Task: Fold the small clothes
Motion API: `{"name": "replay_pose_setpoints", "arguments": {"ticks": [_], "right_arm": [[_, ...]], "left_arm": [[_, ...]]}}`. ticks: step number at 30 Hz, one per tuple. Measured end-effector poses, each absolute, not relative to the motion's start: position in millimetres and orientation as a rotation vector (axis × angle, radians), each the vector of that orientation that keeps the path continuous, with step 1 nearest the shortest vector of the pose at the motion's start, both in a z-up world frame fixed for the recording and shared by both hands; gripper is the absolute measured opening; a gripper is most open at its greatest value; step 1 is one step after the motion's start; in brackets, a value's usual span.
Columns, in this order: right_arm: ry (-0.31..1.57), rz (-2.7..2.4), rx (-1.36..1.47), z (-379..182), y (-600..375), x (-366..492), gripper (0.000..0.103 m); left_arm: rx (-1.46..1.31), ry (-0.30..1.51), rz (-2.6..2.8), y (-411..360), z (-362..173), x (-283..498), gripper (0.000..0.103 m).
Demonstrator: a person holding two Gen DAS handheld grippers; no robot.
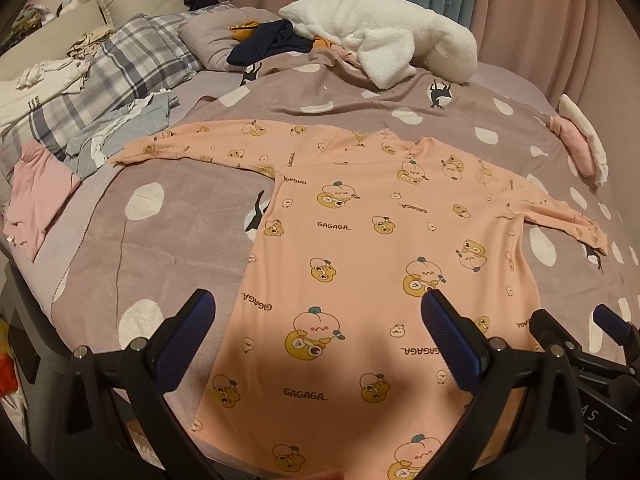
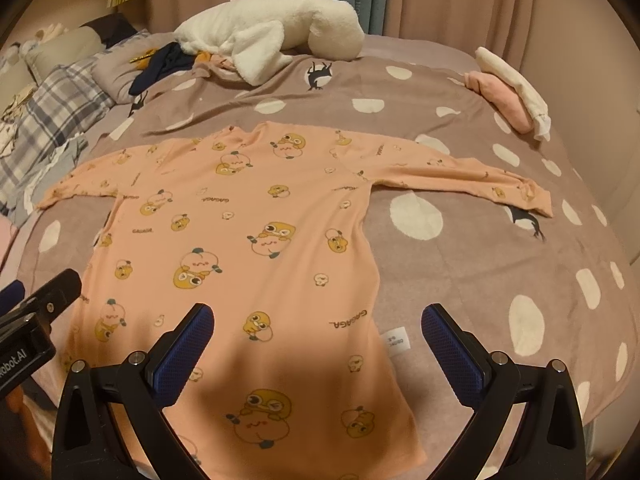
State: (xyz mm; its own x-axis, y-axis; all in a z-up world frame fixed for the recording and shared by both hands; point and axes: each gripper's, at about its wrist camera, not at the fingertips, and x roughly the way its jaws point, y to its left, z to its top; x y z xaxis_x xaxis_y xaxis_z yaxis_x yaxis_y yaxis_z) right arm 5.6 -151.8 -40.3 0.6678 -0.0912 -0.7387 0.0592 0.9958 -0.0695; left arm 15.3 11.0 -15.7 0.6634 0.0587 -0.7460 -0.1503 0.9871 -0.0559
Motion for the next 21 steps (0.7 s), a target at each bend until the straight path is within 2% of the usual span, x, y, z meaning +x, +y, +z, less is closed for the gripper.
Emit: {"name": "replay_pose_setpoints", "arguments": {"ticks": [21], "right_arm": [[0.837, -0.082, -0.077, -42.2, -145.3, 7.8, 0.103]], "left_arm": [[-0.257, 0.872, 0.006, 16.4, -22.0, 23.5, 0.103]]}}
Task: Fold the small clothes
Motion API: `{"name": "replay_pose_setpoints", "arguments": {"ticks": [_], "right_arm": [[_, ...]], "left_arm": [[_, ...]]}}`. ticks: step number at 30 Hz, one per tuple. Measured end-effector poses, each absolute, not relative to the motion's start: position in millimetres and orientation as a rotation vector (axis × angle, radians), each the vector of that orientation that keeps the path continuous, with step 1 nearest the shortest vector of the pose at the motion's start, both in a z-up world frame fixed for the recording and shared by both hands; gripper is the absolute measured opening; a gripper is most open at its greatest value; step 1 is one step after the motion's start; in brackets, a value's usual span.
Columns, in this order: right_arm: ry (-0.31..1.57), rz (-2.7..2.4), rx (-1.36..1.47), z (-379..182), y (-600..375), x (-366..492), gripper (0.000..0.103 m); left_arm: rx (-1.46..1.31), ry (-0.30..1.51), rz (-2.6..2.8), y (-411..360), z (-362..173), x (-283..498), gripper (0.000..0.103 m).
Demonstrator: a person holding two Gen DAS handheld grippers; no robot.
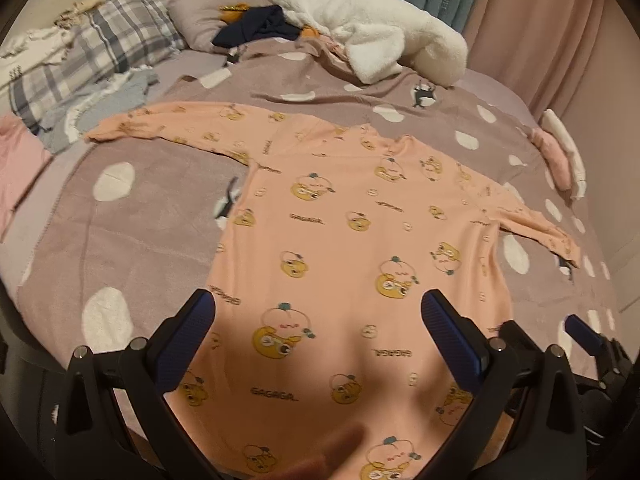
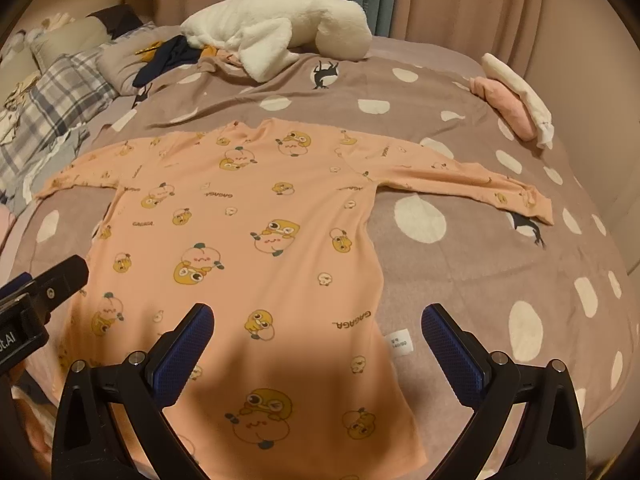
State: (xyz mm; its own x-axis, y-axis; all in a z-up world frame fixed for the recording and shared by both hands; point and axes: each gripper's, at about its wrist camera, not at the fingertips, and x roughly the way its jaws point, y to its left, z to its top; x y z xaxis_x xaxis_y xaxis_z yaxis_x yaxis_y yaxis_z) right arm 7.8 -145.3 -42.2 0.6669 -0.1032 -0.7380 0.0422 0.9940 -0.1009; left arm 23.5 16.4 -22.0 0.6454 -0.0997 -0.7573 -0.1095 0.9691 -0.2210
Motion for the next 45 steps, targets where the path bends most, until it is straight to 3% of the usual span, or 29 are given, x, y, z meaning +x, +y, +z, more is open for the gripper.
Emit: {"name": "replay_pose_setpoints", "arguments": {"ticks": [17, 45], "right_arm": [[0.843, -0.073, -0.108, -45, -138, 12, 0.103], [0.809, -0.097, -0.104, -40, -145, 9, 0.103]], "left_arm": [[-0.284, 0.927, -0.007, 19, -34, 32, 0.103], [-0.207, 0.759, 0.126, 22, -15, 17, 0.103]]}}
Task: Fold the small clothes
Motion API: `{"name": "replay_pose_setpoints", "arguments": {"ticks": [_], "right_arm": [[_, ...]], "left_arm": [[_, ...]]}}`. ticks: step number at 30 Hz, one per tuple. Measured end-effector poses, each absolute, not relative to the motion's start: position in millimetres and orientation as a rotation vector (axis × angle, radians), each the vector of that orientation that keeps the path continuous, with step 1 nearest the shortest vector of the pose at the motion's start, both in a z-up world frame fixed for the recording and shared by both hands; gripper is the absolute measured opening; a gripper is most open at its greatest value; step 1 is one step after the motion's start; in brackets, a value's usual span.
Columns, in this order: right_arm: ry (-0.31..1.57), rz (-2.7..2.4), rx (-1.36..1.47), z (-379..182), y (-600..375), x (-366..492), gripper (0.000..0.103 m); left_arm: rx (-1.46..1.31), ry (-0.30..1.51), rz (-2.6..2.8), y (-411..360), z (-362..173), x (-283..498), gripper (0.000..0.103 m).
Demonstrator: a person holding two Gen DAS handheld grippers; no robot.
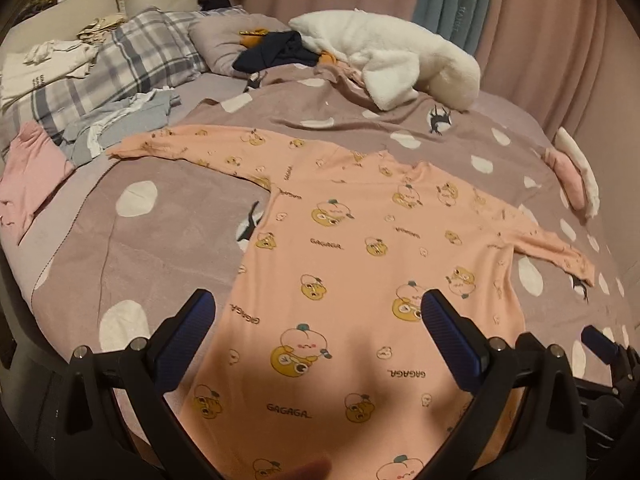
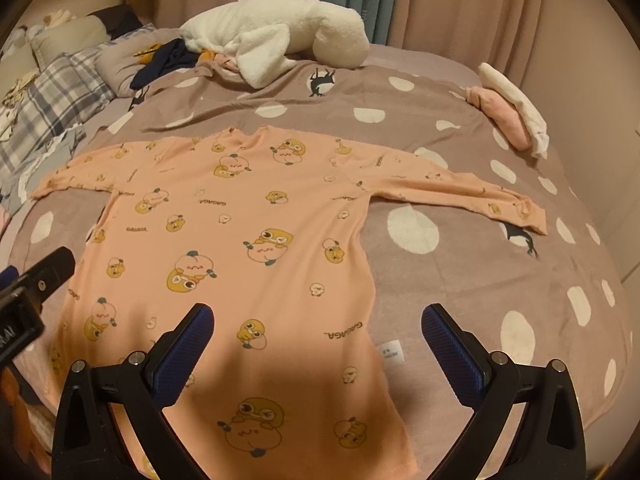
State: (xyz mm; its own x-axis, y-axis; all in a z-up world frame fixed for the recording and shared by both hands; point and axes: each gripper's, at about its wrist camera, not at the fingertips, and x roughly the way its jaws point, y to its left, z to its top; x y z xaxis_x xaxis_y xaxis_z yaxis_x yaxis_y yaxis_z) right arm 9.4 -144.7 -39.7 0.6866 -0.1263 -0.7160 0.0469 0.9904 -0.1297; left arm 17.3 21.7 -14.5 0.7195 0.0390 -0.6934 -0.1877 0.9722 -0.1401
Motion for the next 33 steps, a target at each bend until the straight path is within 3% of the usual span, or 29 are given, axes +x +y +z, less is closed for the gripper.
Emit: {"name": "replay_pose_setpoints", "arguments": {"ticks": [6, 24, 33], "right_arm": [[0.808, -0.094, -0.107, -40, -145, 9, 0.103], [0.809, -0.076, -0.149, -42, -137, 13, 0.103], [0.799, -0.071, -0.164, -43, -135, 17, 0.103]], "left_arm": [[-0.095, 0.700, 0.142, 10, -9, 12, 0.103], [-0.242, 0.658, 0.093, 32, -2, 14, 0.103], [-0.286, 0.767, -0.004, 33, -19, 27, 0.103]]}}
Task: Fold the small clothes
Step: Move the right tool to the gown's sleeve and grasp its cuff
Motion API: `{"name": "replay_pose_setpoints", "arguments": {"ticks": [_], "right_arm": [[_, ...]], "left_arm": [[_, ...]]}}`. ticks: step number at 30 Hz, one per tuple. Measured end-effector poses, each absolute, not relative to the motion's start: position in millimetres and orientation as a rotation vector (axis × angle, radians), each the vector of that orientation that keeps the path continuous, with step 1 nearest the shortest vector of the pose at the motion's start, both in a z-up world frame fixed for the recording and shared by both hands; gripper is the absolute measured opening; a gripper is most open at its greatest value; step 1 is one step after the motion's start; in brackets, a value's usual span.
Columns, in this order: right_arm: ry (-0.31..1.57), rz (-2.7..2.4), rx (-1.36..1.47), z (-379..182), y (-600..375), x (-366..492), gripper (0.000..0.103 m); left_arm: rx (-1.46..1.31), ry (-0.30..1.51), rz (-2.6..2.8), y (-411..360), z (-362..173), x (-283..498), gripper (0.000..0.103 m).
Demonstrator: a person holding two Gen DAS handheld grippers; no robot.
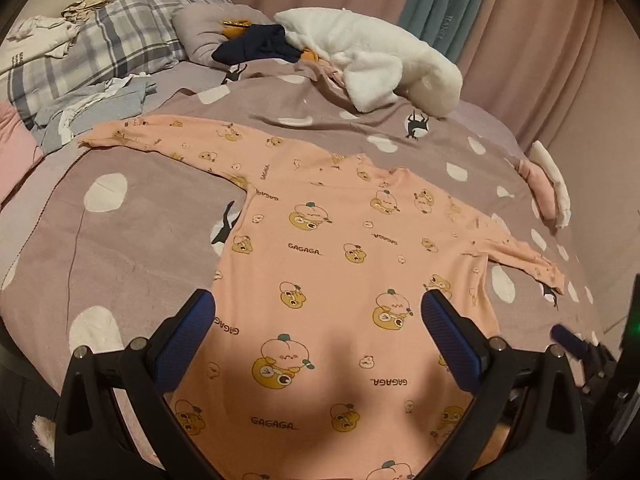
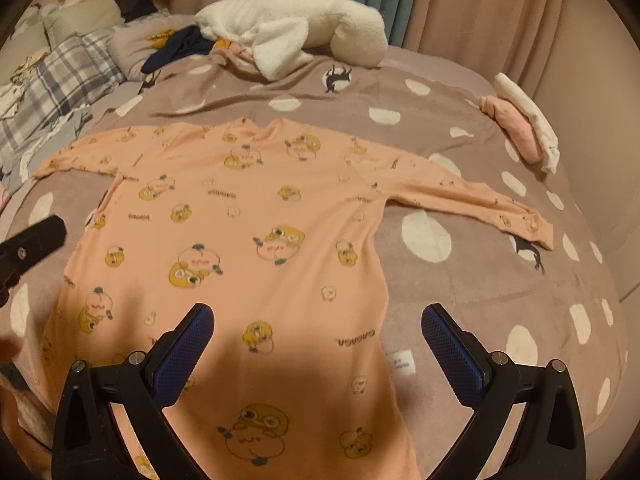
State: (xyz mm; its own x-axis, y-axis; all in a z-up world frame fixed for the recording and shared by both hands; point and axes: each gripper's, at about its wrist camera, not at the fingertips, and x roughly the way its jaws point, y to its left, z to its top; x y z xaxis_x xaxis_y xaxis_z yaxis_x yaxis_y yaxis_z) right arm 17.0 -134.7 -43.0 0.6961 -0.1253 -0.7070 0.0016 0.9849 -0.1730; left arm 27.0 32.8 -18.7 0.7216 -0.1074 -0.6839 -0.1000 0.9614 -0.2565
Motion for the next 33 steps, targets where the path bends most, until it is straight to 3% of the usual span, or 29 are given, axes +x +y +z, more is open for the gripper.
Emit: {"name": "replay_pose_setpoints", "arguments": {"ticks": [4, 11, 17, 23, 25, 33], "right_arm": [[0.759, -0.059, -0.142, -33, -162, 22, 0.103], [0.655, -0.218, 0.238, -22, -334, 33, 0.103], [0.729, -0.366, 0.340, -54, -455, 60, 0.103], [0.721, -0.222, 0.761, -105, -533, 106, 0.103], [0.590, -0.237, 0.755, -100, -538, 115, 0.103], [0.713, -0.367, 0.553, -92, -520, 161, 0.103]], "left_arm": [[-0.168, 0.760, 0.040, 20, -20, 28, 0.103], [-0.185, 0.787, 0.009, 8, -31, 49, 0.102], [-0.212, 0.768, -0.008, -7, -35, 65, 0.102], [-0.112, 0.731, 0.003, -23, -47, 74, 0.103], [-0.123, 0.690, 0.024, -21, -49, 73, 0.103], [-0.294, 0.771, -0.064, -6, -62, 92, 0.103]]}}
